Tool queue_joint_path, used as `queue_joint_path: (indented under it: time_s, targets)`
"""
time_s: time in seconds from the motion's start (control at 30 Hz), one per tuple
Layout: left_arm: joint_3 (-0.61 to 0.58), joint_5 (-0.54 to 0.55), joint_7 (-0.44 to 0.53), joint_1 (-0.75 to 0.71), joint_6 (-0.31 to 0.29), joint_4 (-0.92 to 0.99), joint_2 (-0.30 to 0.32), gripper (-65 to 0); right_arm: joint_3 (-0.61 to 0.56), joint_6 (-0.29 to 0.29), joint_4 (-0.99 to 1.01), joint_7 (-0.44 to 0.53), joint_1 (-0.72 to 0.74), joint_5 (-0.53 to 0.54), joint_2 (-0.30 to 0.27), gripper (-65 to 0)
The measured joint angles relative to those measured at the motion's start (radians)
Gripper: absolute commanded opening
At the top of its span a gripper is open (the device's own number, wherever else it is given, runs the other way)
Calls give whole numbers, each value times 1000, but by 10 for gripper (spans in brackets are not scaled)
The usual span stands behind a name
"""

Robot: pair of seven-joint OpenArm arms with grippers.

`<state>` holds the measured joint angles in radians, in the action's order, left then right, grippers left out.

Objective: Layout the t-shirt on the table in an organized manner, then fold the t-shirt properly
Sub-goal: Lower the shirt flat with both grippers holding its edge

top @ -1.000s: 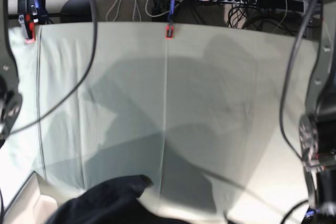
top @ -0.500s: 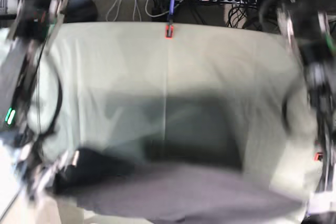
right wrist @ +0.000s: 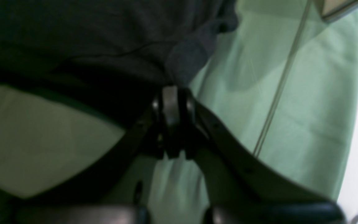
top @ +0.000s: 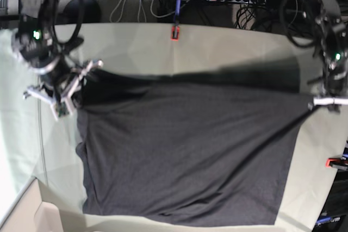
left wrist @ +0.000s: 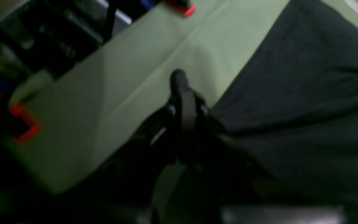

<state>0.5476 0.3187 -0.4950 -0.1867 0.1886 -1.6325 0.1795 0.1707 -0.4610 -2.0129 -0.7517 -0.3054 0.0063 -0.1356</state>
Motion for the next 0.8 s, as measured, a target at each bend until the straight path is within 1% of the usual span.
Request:
queue_joint_path:
  time_s: [0.07,0.17,0.27,0.3,0.37,0.4,0.43,0.6,0.63,0.73,0.8]
  targets:
    - [8,-5,-2,-31,2,0,2,-650,0,0,-2,5,-49,-9,-1,-650]
    - [17,-1,5,-51,2,0,3,-650,2,-2,-1,70,-106,-9,-3,-650]
    - [35,0,4,-58,-1,0,3,-650,43,-3,-2,109,-152,-1,-2,-650]
    - [38,-2,5,-59,-1,3,4,-650,60,-15,-2,109,-162,-10,-3,-650]
    - [51,0,4,-59,-1,9,1,-650,94,-95,-1,109,-168,-13,-2,-650]
    - [54,-2,5,-60,0,9,0,-650,110,-123,1,110,-162,-7,0,-650]
    - [57,-2,3,-60,-1,9,0,-650,122,-133,10,109,-140,-7,2,-650]
    - [58,-2,6,-48,-1,40,-6,-650,130,-141,82,46,-1,0,1,-650]
    - [58,-2,7,-48,0,51,-13,-650,130,-143,110,21,30,-5,0,-637]
    - [57,-2,8,-48,-2,98,-16,-650,130,-142,203,-35,111,-13,0,-546]
    - [59,-2,15,-43,0,132,-23,-649,138,-142,254,-49,145,-12,-2,-490]
